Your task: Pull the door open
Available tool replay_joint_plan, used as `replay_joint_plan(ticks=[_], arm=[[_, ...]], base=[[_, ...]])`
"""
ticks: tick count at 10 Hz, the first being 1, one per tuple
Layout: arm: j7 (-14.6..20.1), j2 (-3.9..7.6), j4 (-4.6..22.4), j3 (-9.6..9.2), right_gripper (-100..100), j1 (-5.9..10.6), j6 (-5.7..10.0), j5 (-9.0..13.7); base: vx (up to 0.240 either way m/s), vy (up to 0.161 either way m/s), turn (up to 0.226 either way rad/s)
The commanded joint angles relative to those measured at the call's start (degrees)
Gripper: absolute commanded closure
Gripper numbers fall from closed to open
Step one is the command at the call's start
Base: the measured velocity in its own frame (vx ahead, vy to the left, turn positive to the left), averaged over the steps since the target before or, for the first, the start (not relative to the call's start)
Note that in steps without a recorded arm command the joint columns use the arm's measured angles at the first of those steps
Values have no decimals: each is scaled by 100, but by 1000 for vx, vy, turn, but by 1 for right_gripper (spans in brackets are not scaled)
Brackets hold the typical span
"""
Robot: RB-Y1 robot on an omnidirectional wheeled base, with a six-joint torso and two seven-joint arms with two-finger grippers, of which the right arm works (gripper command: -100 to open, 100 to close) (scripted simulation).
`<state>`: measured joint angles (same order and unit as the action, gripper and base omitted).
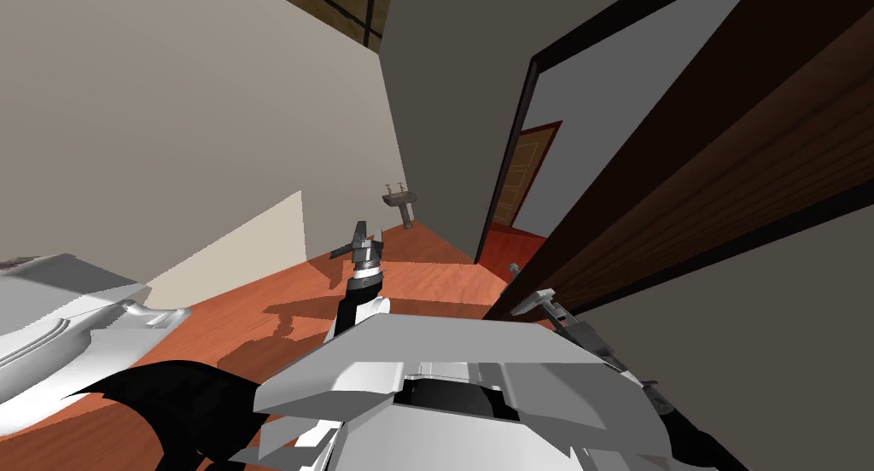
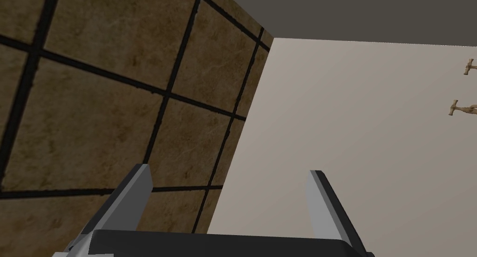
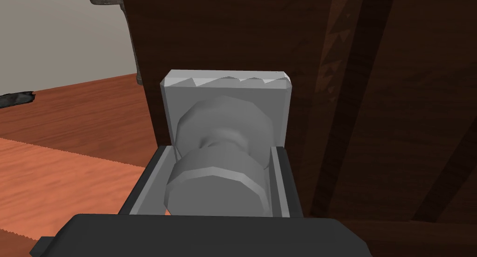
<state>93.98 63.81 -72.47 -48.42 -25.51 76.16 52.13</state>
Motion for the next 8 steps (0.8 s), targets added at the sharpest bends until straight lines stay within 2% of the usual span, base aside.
replay_joint_plan(ticks=[1,8], arm=[[63,-6,104,-84,100,-40,171,-52],[354,-73,744,-428,100,-148,995,-280]], base=[[-24,-13,85],[-46,-23,82]])
